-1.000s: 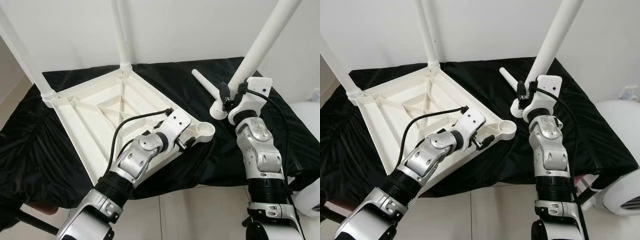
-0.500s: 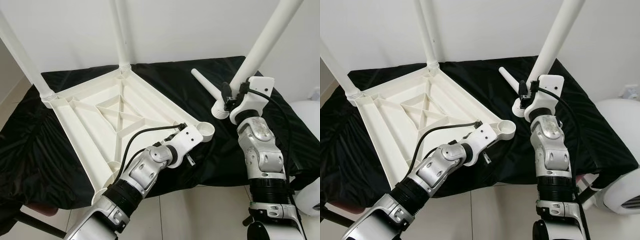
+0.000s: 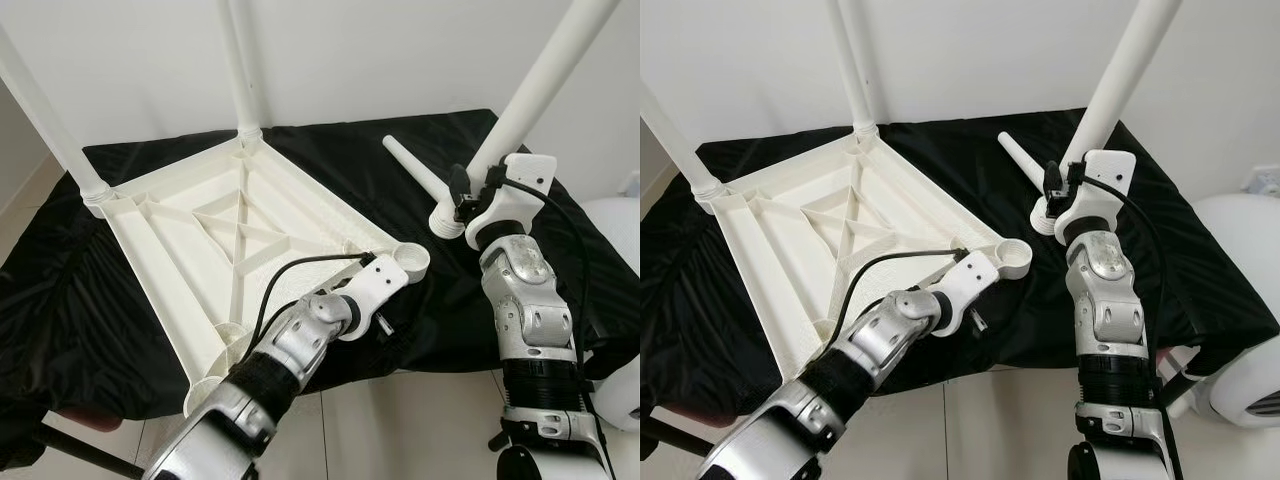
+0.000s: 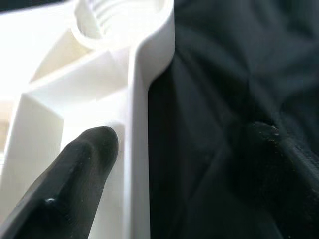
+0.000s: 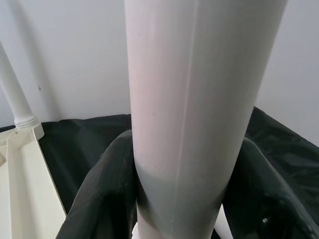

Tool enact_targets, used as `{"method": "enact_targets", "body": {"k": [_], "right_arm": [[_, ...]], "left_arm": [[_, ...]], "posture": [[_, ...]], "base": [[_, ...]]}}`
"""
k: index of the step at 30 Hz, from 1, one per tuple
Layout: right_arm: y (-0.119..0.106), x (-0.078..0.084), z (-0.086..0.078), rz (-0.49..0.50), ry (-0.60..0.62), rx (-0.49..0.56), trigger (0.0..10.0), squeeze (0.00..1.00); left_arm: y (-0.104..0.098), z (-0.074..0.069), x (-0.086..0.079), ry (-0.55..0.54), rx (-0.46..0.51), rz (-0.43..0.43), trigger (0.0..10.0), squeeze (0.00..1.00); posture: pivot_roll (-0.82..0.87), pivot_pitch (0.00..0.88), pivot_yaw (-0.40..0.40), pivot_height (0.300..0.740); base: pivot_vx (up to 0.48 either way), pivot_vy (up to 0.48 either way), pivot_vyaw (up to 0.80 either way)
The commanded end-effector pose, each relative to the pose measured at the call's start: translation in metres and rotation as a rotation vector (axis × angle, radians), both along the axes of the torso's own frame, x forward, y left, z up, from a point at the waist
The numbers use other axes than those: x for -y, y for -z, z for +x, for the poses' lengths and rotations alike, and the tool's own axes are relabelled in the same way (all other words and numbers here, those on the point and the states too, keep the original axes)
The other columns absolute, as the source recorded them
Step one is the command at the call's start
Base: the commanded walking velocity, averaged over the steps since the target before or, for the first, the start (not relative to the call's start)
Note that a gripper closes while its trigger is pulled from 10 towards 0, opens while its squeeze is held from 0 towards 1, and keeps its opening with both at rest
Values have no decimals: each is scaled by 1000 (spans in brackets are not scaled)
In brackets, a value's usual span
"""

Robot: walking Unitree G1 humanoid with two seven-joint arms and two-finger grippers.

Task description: Building children table

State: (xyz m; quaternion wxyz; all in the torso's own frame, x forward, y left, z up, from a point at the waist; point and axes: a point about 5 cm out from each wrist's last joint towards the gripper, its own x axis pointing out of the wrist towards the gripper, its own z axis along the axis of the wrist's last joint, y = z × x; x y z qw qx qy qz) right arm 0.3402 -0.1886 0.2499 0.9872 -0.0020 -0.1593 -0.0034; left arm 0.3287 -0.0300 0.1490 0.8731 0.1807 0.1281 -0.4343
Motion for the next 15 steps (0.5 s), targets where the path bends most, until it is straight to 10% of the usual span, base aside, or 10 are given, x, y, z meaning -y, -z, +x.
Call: {"method": "enact_targets", "body": {"k": [1, 7, 8, 9, 10, 15], "right_arm": [[-5, -1, -2, -13, -6, 20, 10000, 0], [-5, -2, -1, -19, -6, 19, 10000, 0], [-5, -2, -1, -18, -7, 19, 10000, 0], [-5, -3, -1, -17, -8, 19, 10000, 0], [-5, -3, -1, -17, -9, 19, 10000, 0], [-5, -3, -1, -17, -8, 19, 10000, 0]], "left_arm": [[6, 6, -8, -112, -16, 22, 10000, 0], [8, 12, -12, -146, -121, 20, 9647, 0], [6, 14, -13, -143, -125, 6, 4980, 0], [5, 15, -13, -142, -129, -3, 4980, 0], [3, 16, -14, -131, -124, -8, 0, 0], [1, 18, -17, -117, -112, -6, 0, 0]], "posture": [[-119, 70, 100, 740], [-116, 71, 101, 740], [-116, 71, 101, 740], [-116, 71, 101, 740], [-116, 71, 101, 740], [-115, 74, 103, 740]], "base": [[0, 0, 0], [0, 0, 0], [0, 0, 0], [0, 0, 0], [0, 0, 0], [0, 0, 0]]}}
